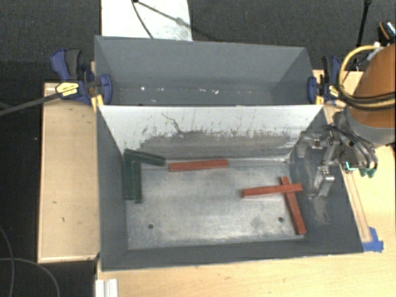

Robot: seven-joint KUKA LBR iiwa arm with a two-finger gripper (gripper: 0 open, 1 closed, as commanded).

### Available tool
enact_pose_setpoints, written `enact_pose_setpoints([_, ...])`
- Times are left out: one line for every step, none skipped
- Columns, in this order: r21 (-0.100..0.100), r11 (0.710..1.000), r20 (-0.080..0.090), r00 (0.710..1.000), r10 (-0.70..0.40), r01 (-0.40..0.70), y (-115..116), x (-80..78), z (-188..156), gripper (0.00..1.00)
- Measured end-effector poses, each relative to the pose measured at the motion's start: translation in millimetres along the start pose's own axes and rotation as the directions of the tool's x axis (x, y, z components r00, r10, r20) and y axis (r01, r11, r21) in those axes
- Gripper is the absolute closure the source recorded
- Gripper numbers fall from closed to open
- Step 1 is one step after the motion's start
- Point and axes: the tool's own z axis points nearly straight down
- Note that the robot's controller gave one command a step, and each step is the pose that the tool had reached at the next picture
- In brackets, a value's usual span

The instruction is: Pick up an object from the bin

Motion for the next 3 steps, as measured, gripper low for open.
enact_pose_setpoints([-0.001,0.992,0.0,0.992,0.123,-0.123,50,-45.6,179,0.0])
enact_pose_setpoints([0.001,0.994,0.009,0.994,0.113,-0.113,31,-33.2,143,0.0])
enact_pose_setpoints([0.0,0.97,0.004,0.97,0.241,-0.241,36,-7.5,145,0.0])
